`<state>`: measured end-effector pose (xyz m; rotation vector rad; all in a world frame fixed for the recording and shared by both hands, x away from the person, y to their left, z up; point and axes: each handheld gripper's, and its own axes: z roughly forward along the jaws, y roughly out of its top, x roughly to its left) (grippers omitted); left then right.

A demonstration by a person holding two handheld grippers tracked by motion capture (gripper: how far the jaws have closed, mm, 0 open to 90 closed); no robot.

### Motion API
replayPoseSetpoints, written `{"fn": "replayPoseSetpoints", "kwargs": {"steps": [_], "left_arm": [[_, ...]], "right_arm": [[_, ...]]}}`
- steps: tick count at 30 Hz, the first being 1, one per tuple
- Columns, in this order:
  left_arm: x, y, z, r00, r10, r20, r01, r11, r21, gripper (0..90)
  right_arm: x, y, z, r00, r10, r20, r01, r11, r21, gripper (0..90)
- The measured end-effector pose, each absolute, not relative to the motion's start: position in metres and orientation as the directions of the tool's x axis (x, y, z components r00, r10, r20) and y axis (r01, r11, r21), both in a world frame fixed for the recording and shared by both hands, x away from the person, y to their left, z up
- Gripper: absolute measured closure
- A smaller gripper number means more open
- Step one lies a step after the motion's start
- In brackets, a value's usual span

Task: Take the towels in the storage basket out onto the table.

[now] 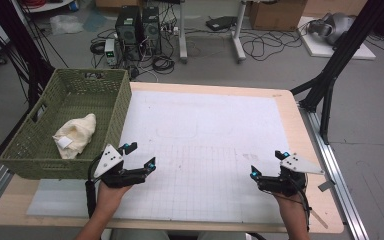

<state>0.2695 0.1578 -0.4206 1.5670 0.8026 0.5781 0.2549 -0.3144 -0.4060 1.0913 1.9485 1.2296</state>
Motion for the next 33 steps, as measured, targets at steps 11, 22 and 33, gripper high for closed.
{"fn": "replayPoseSetpoints", "kwargs": {"steps": [11, 22, 33], "left_arm": [[0.268, 0.153, -0.422, 0.645, 0.761, -0.076, 0.173, -0.048, 0.984, 16.9], [0.265, 0.152, -0.418, 0.659, 0.748, -0.079, 0.178, -0.053, 0.983, 16.9], [0.262, 0.151, -0.403, 0.676, 0.731, -0.094, 0.175, -0.035, 0.984, 16.8]], "right_arm": [[0.257, -0.315, -0.409, -0.506, 0.861, -0.041, 0.334, 0.239, 0.912, 2.5], [0.255, -0.312, -0.407, -0.515, 0.856, -0.04, 0.329, 0.241, 0.913, 2.5], [0.255, -0.31, -0.407, -0.521, 0.853, -0.034, 0.334, 0.24, 0.912, 2.5]]}}
